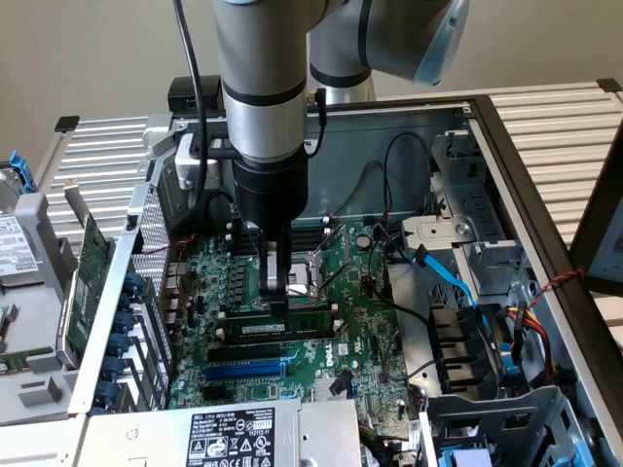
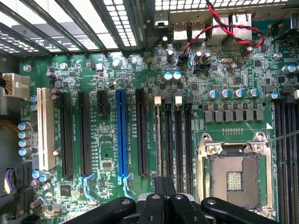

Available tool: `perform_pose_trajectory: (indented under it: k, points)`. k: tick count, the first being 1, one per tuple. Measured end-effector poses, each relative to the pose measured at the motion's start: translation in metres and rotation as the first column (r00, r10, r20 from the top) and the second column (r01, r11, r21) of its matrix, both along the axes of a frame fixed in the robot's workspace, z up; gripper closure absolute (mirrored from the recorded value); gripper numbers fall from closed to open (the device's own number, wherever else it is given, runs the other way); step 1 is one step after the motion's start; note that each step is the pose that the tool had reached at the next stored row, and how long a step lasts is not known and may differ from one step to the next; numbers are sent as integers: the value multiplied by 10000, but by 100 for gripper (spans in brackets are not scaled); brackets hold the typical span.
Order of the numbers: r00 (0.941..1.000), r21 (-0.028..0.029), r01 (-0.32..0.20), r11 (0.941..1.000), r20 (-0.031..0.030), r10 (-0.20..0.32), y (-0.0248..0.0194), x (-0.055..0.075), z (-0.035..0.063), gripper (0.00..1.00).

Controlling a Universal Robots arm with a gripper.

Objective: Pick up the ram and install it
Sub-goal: 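Press down the ram until it locks into place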

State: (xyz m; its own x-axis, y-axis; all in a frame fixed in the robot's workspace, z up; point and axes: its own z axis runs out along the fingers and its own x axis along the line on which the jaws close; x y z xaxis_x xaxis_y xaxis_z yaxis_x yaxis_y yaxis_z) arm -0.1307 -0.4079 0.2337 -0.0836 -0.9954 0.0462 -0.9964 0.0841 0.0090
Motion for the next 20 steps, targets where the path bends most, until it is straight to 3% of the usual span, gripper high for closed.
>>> perform_pose_trajectory:
  k: [20]
  points:
    - [10000, 0, 1, 10000, -1, -1, -7, 3, -35, 89]
